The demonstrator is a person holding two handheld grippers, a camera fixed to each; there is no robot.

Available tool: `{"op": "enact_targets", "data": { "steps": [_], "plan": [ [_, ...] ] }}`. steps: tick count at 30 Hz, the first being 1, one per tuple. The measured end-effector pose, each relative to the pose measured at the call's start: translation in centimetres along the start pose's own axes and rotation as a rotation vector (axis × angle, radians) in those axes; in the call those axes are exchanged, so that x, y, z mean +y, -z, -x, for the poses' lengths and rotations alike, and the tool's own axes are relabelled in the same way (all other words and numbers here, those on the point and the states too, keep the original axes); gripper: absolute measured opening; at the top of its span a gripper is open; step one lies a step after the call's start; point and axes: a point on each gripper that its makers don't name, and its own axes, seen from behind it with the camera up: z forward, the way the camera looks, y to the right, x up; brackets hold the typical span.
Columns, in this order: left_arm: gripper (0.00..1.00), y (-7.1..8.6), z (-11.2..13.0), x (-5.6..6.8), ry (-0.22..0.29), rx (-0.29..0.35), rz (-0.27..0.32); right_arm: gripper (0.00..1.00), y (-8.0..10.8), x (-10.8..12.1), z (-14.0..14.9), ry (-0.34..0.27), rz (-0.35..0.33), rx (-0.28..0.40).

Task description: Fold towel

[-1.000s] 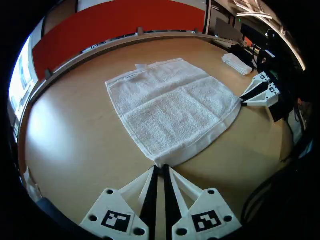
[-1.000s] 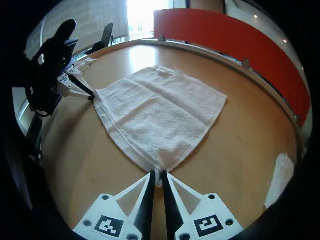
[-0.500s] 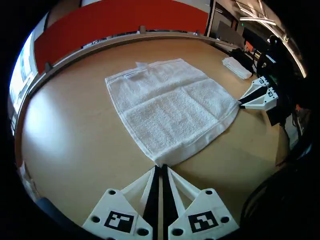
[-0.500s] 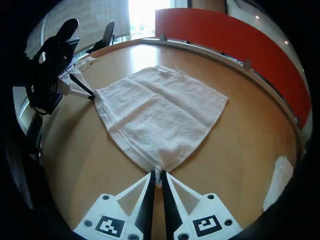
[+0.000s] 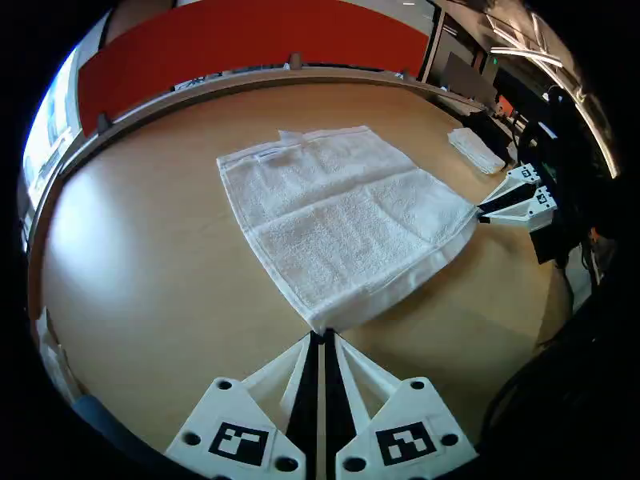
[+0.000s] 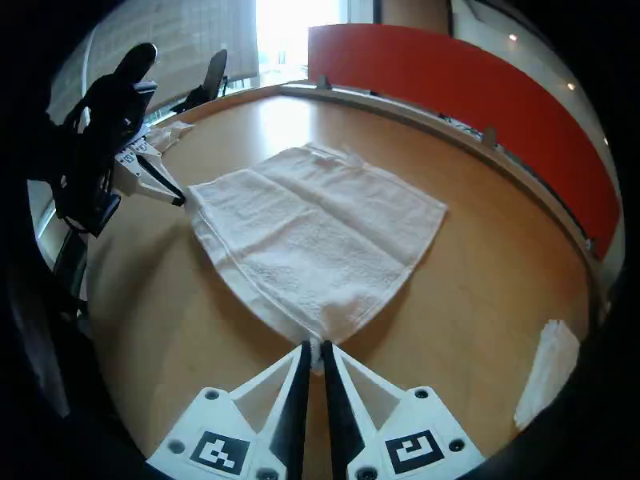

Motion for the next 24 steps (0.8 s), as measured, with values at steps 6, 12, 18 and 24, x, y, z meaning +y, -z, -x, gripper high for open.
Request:
{"op": "enact_targets", "data": {
  "steps": [6, 12, 18, 24],
  "plan": [
    [0.05, 1.4, -1.1, 0.0, 0.017, 0.017, -0.005, 0.12, 1.2, 0.2, -1.6, 0.012, 0.011, 0.028],
    [0.05, 3.1, -2.4, 0.0, 0.025, 0.037, -0.01, 0.12, 2.7, 0.3, -3.5, 0.021, 0.019, 0.061],
    [0.05, 4.7, -3.8, 0.1, 0.03, 0.058, -0.009, 0.12, 4.4, 0.4, -5.1, 0.025, 0.025, 0.087],
    [0.05, 5.8, -4.8, 0.4, 0.034, 0.066, 0.004, 0.12, 5.6, 0.4, -6.0, 0.034, 0.035, 0.096]
  ]
}}
